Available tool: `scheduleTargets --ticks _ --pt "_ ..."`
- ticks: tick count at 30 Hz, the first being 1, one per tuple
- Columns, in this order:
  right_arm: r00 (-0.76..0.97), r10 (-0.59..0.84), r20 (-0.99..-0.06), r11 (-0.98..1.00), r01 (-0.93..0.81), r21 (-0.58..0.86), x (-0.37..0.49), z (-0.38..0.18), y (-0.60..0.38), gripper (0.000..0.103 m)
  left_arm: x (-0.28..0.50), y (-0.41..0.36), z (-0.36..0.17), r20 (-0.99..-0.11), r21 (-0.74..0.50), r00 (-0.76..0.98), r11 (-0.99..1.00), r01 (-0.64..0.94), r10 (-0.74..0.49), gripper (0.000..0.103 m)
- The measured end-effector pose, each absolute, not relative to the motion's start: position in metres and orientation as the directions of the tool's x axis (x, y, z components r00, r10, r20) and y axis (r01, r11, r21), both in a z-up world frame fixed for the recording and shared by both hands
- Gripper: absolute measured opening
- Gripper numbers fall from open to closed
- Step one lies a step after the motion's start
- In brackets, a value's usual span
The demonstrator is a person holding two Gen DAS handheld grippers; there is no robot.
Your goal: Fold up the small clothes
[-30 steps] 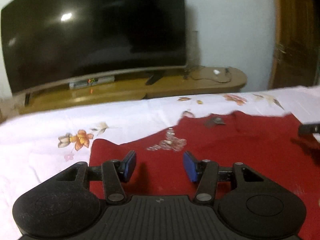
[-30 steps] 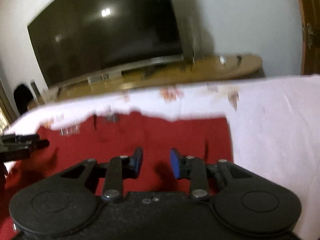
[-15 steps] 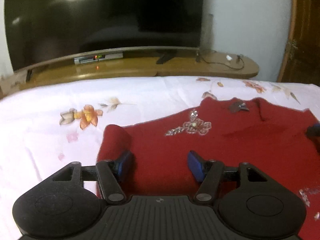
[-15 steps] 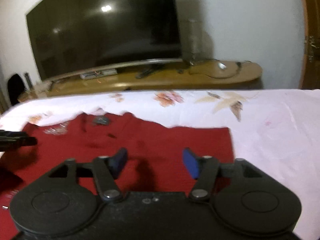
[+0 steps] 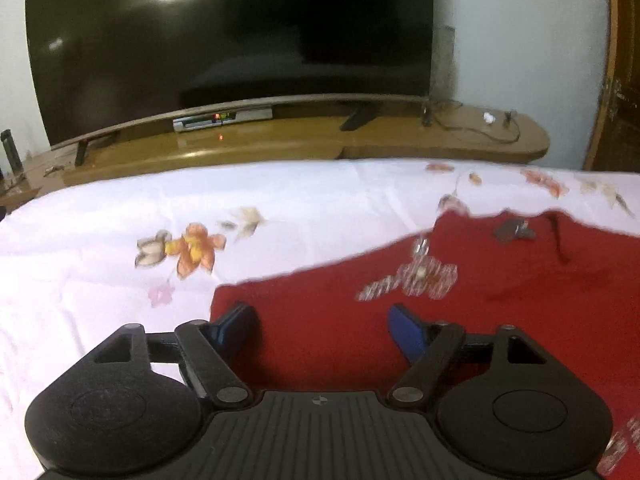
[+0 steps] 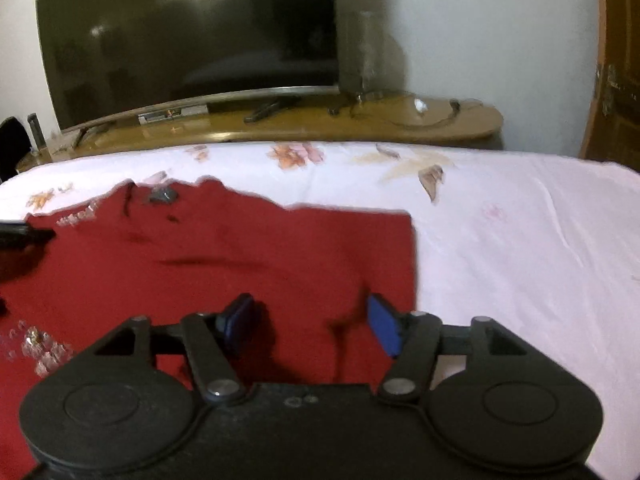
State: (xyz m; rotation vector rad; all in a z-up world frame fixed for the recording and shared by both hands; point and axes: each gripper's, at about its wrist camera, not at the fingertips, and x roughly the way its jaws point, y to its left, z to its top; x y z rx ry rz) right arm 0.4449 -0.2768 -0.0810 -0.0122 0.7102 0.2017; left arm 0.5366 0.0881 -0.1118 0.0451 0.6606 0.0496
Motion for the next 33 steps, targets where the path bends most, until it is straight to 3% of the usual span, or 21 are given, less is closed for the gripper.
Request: scheduleTargets --ticks 2,6,9,10,12,15,20,21,25,33 --pt "0.745 0.189 -0.640 0.980 -0.180 0.080 0.440 -0.075 -0.286 0.062 0.542 0.092 -0.119 -0.637 0.077 0.766 0.996 -0.038 0.079 0.077" --pt "0.718 0.152 -0.679 0.988 -0.125 0.090 0.439 -0.083 -0.296 0.069 0.537 0.108 -0.117 -0.648 -0.025 0.760 0.996 -0.086 0.049 0.080" --pt "0.736 0.164 -0.656 0.985 -0.091 0.145 0.423 -0.076 -0.309 0.065 0.512 0.108 -0.114 -0.647 -0.001 0.761 0.998 -0.062 0.046 0.081" --pt "0.748 0.162 -0.644 0.986 -0.093 0.140 0.416 -0.073 -0.312 0.065 0.505 0.112 -0.120 -0.668 0.017 0.741 0.997 -0.071 0.064 0.088" --pt "0.747 0.147 -0.648 0.989 -0.088 0.123 0.404 -0.072 -0.317 0.063 0.485 0.130 -0.119 -0.666 -0.036 0.742 0.990 -0.136 0.077 0.089" --pt "0.765 0.138 -0.628 0.989 -0.077 0.124 0.374 -0.061 -0.328 0.061 0.435 0.149 -0.108 -0.639 -0.077 0.763 0.979 -0.188 0.096 0.089" --pt "0.777 0.177 -0.604 0.978 -0.071 0.195 0.294 -0.045 -0.350 0.062 0.321 0.162 -0.105 -0.642 -0.178 0.767 0.974 -0.140 -0.007 0.089" --pt "0.765 0.194 -0.614 0.972 -0.068 0.223 0.278 -0.045 -0.354 0.062 0.297 0.162 -0.107 -0.649 -0.205 0.760 0.970 -0.129 -0.036 0.088" --pt "0.717 0.250 -0.650 0.953 -0.064 0.296 0.218 -0.049 -0.360 0.061 0.229 0.153 -0.118 -0.680 -0.294 0.719 0.952 -0.086 -0.145 0.064" --pt "0.616 0.378 -0.692 0.862 0.040 0.506 0.146 -0.069 -0.362 0.047 0.162 0.140 -0.135 -0.633 -0.563 0.672 0.824 -0.058 -0.385 0.062"
